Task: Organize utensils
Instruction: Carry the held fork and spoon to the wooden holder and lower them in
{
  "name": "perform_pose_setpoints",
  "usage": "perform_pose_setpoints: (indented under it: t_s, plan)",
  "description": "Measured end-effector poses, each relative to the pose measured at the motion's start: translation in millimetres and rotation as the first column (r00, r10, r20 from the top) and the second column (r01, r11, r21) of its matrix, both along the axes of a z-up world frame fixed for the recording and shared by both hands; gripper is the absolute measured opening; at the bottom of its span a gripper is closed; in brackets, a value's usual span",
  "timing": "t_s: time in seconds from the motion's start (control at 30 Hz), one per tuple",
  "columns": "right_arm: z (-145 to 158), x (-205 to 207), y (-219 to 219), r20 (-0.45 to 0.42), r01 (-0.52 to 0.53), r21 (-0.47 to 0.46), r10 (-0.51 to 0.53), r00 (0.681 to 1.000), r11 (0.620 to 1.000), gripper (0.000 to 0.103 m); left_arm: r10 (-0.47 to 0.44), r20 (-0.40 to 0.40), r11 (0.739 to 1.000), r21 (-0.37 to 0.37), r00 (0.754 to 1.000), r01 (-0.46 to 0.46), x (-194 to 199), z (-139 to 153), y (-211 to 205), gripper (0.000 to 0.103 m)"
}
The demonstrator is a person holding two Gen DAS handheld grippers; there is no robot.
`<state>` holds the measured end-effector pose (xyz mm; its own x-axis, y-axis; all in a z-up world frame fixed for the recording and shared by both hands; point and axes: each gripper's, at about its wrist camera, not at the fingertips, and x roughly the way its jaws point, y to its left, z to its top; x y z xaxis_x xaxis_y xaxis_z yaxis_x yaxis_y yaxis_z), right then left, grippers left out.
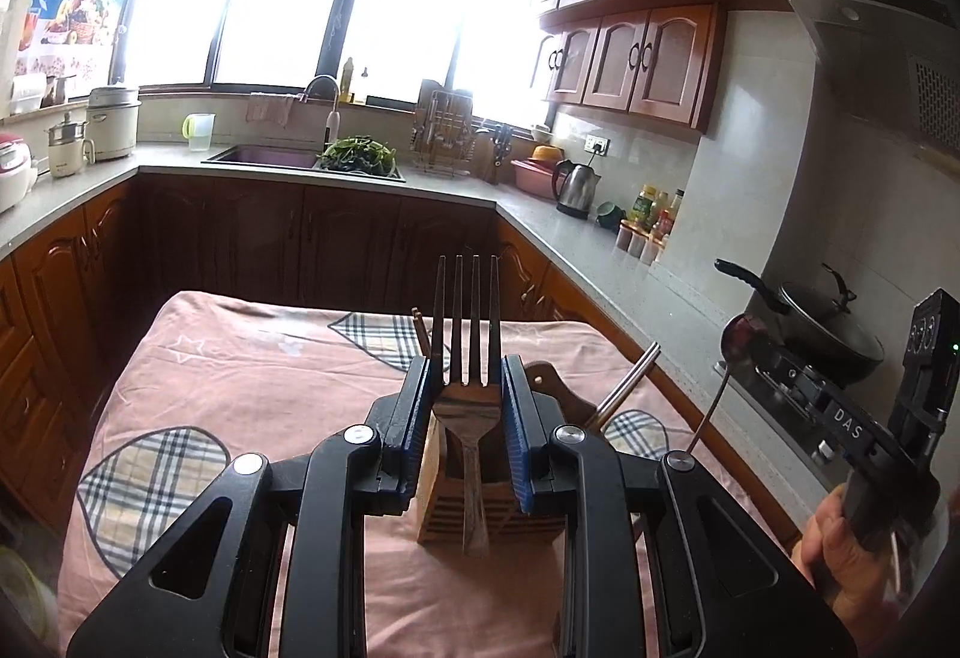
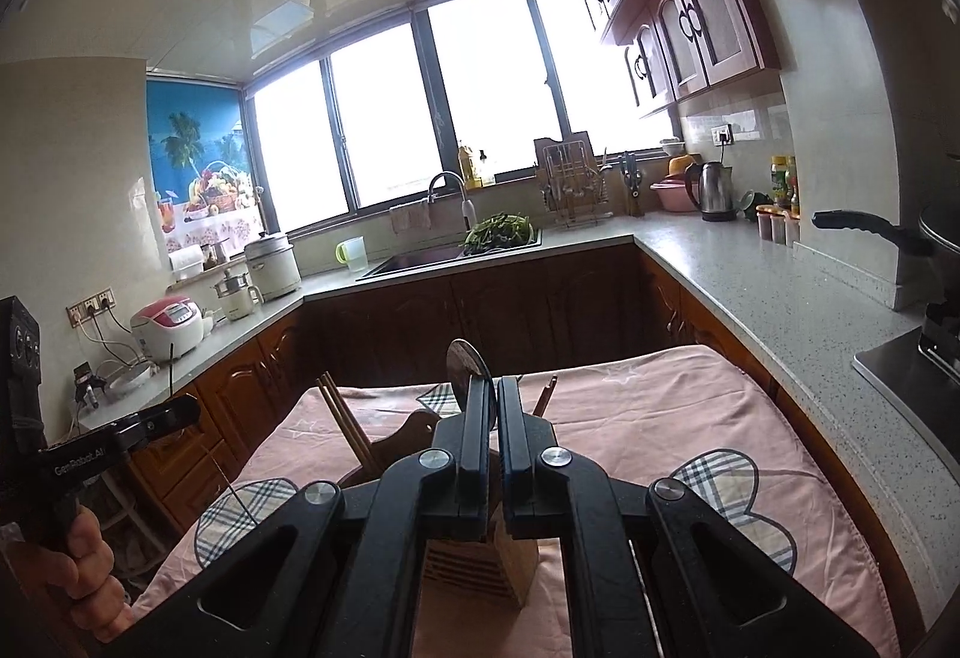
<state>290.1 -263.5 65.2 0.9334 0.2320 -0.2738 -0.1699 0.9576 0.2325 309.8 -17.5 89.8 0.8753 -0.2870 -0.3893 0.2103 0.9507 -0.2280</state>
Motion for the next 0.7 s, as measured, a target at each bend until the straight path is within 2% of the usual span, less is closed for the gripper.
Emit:
perform_pose_setpoints:
  t_s: [0.43,0.7]
  plan:
    - [7.9,37.1,16.1,0.103,0.078,-0.138,-0.064,0.993,0.987,0.003,0.008,0.054,0.999,-0.033,0.998,-0.006,55.6,4.2,-8.0,0.021]
    - [-5.9,53.8,40.1,0.167,0.105,-0.243,-0.065,0.984,0.964,0.002,0.023,0.048,0.999,-0.041,0.999,-0.021,79.7,-21.9,-19.0,0.021]
